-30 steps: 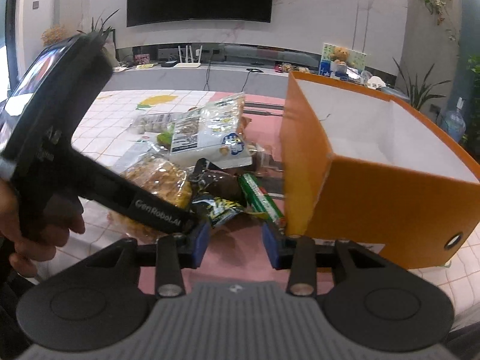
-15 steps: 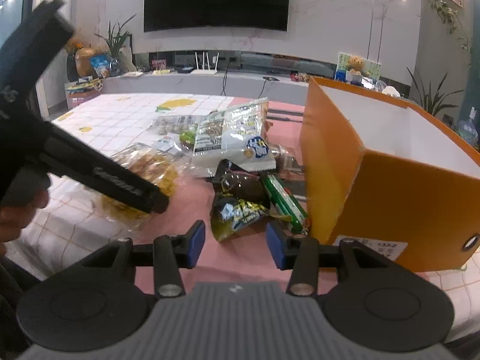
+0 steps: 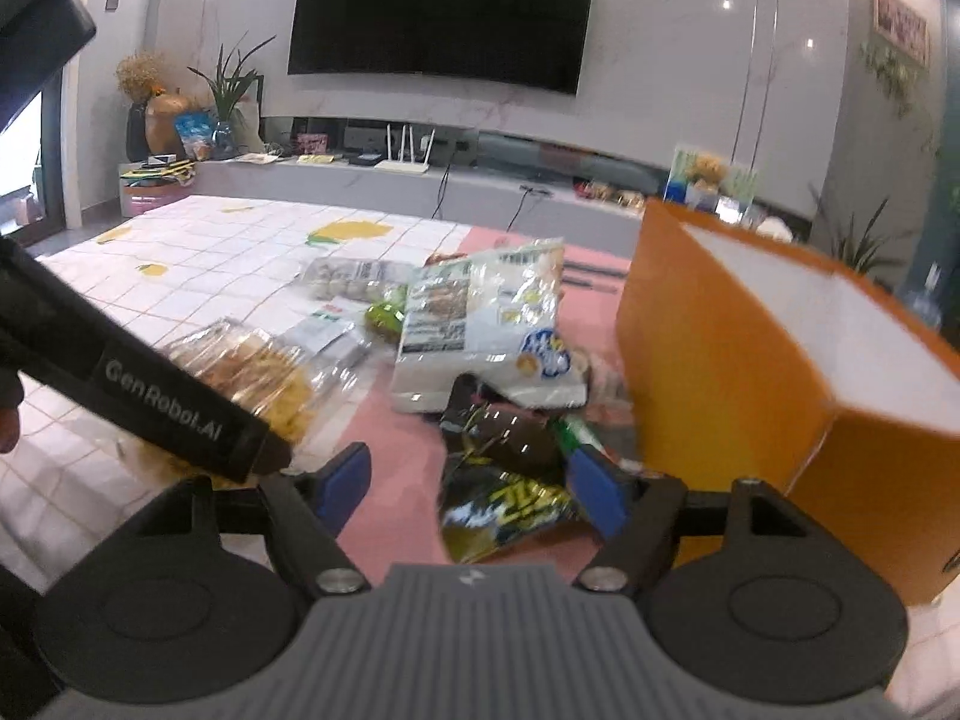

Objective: Organize snacks
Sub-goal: 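Grasp the waffle pastry bag with the left tool while the right tool grasps the dark chocolate snack, then carry both snacks over the orange box and release them inside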

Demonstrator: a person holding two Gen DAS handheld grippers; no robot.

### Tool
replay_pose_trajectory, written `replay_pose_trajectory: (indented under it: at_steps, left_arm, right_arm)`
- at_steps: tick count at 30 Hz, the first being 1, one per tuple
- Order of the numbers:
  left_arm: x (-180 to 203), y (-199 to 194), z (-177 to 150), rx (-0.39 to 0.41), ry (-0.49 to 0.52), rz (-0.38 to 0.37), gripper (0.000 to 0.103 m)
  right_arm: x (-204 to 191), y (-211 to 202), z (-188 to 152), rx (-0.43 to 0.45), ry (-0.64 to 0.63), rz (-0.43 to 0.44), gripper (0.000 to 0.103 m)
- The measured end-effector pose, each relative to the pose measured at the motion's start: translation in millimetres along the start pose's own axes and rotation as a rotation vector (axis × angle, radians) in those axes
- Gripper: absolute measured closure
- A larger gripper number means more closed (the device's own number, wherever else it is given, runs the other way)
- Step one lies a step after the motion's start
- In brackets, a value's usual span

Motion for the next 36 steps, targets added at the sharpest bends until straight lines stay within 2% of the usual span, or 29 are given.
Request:
replay_pose_trajectory:
  at_steps: [4, 8, 12, 14, 15, 20, 25, 29, 36]
  left_arm:
    - [-5, 4, 2, 0.006, -0.046, -0.022, 0.017]
    - [-12, 11, 0, -0.023, -0.08, -0.026, 0.016]
    - [-9, 14, 0, -0.015, -0.057, -0.003, 0.015]
    - [-8, 16, 1, -0.01, -0.057, -0.002, 0.015]
    - [-7, 17, 2, -0.005, -0.06, -0.002, 0.015]
    - [-3, 18, 2, 0.02, -0.018, -0.003, 0.017]
    - [-7, 9, 2, 0.057, -0.044, 0.002, 0.018]
    - [-15, -10, 4, 0.091, -0.132, -0.028, 0.018]
    - [-23, -55, 5, 0.211, -0.171, 0.014, 0.018]
  right_arm:
    - [-1, 13, 5, -0.015, -0.046, -0.023, 0.034]
    - [2, 36, 2, -0.081, -0.036, -0.047, 0.034]
    - [3, 55, -3, -0.118, -0.02, -0.029, 0.034]
    - [1, 57, -3, -0.091, -0.031, -0.019, 0.04]
    - [0, 58, -2, -0.088, -0.037, -0.006, 0.051]
    - [0, 57, -5, -0.057, -0.045, 0.017, 0.055]
    - [10, 49, -4, -0.019, -0.009, 0.003, 0.058]
    - [18, 40, 6, 0.007, 0.056, 0.021, 0.058]
    - [36, 17, 27, 0.051, 0.248, 0.125, 0.058]
Point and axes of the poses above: each gripper's, at about its wrist camera, not at the fingertips, and y roughly the way its jaws point, x to its right, z to its top, the point moved 7 cm from there along y, roughly the way its jaws point, and after that the axes turned 2 degrees about -z, right-handed, at the moved point
